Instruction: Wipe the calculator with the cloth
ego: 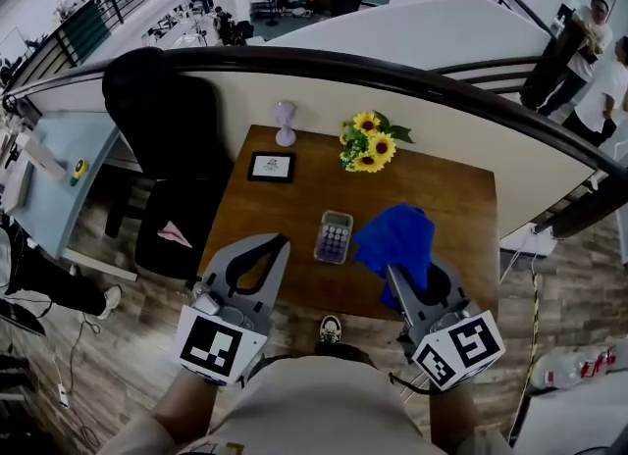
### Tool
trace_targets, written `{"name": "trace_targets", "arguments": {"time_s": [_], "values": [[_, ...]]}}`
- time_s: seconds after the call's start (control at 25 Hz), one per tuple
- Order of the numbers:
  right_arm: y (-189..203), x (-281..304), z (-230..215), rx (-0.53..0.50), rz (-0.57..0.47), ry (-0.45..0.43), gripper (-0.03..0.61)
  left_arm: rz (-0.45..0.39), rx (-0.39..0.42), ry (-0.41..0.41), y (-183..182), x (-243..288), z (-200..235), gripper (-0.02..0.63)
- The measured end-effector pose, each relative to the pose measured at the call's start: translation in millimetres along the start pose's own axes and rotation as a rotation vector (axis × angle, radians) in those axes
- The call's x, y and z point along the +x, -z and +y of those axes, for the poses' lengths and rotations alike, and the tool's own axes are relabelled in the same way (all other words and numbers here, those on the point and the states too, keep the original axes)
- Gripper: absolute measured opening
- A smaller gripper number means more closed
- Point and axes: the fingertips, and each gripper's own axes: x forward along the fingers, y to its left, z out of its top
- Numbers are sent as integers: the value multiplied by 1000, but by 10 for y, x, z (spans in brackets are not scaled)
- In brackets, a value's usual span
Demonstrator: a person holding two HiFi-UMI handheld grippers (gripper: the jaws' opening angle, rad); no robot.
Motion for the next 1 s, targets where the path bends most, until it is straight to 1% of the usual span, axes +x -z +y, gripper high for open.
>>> {"name": "trace_targets", "arguments": {"time_s": [0.2,0.44,0.64,0.8,1.0], "values": [[30,200,-380,4,14,-32,100,22,31,-38,9,334,66,11],[97,450,-610,-1,38,-67,100,61,37,-73,131,596,203,11],[199,637,-683,21,72,-68,100,87,25,-59,238,734,303,11],[231,833,-655,29,94,-72,101,109,6,-30,351,831,403,11],[347,1063,-692,54,132,-41,101,138,-12,8,499,958,580,11]]}}
